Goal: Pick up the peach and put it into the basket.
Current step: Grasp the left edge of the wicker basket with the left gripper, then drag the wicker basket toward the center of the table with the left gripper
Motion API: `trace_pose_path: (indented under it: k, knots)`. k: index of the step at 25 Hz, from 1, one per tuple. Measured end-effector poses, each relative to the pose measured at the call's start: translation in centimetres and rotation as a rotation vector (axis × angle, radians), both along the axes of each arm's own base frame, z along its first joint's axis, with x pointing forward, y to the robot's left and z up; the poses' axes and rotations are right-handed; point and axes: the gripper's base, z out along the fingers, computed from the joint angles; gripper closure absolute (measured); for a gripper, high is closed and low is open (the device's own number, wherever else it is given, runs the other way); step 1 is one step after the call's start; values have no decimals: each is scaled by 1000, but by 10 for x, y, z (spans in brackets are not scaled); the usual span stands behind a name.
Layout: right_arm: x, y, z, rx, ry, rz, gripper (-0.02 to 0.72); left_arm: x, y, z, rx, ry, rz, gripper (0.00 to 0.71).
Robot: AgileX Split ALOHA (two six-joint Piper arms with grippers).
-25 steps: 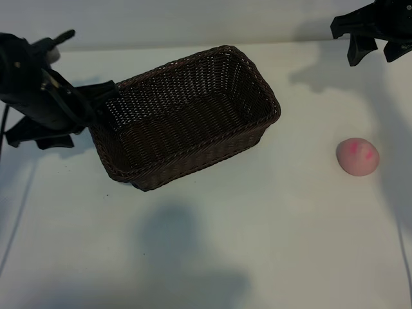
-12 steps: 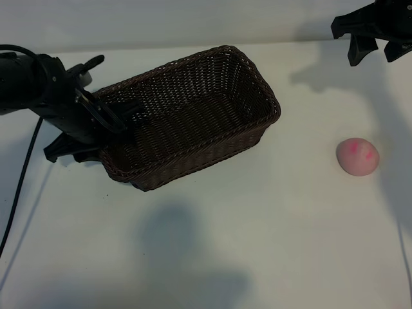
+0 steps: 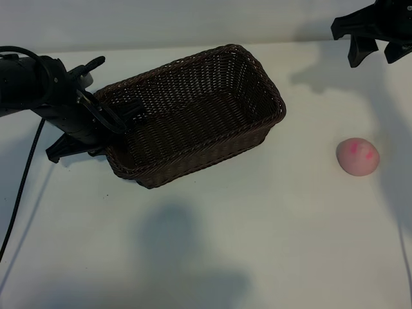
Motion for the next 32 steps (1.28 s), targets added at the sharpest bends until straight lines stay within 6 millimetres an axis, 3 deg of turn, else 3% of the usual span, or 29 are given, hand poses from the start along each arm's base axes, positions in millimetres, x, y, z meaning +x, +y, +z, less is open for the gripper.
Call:
trace_pose_path:
  k: [4, 15, 24, 32]
  knots:
    - [0, 0, 0, 0, 0, 0, 161, 0, -1, 5, -16, -18, -21, 613]
    - [-1, 0, 0, -2, 8, 1, 161, -6, -7, 43, -80, -138, -131, 613]
    - [-3, -1, -1, -7, 29, 2, 161, 15, -17, 88, -27, -142, -368, 615]
    - [-3, -1, -1, -10, 39, 3, 161, 33, -21, 69, -1, -63, -404, 615]
